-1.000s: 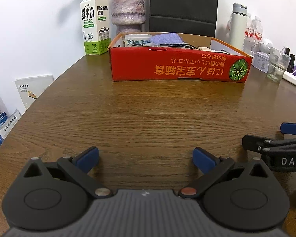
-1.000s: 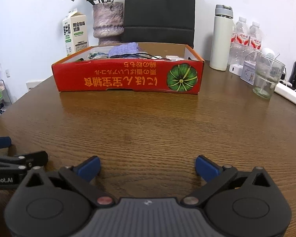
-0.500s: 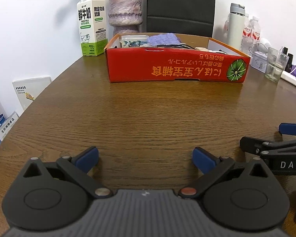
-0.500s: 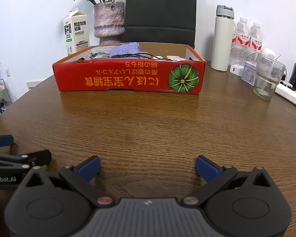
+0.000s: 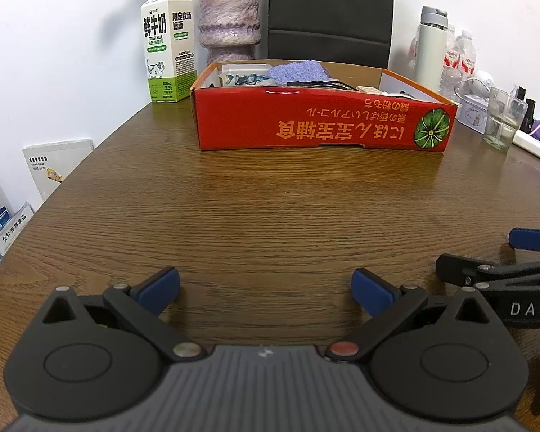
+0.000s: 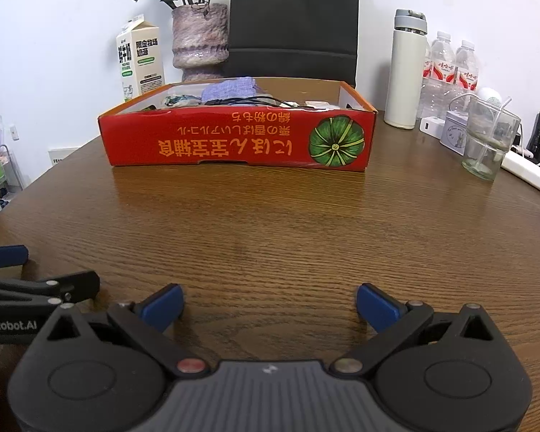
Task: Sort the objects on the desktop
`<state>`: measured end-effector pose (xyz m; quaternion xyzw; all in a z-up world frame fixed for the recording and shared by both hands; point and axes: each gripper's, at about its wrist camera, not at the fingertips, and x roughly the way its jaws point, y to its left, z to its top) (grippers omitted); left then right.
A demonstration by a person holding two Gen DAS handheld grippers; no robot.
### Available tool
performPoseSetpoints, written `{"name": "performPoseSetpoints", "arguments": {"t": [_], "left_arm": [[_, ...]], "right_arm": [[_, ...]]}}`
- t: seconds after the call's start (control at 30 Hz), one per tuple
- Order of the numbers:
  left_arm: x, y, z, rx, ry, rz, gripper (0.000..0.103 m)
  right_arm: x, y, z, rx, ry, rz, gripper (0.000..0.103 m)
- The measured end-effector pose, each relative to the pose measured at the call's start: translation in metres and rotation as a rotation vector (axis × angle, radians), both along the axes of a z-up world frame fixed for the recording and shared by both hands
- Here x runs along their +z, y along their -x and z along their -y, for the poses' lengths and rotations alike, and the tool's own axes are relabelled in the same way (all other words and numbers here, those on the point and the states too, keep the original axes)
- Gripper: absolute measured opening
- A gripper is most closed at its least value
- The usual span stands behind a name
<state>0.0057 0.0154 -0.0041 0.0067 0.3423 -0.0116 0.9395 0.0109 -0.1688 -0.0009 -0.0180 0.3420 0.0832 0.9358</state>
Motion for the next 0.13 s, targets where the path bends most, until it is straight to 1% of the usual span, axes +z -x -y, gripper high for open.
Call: {"name": "performPoseSetpoints", "arguments": {"t": [0.13], "left_arm": [[0.0,-0.0001,0.0012,0.003,-0.001,0.0,0.103]], "right_arm": [[-0.0001,0.0002,-0.0001,0.0,0.0,0.0,0.103]]}}
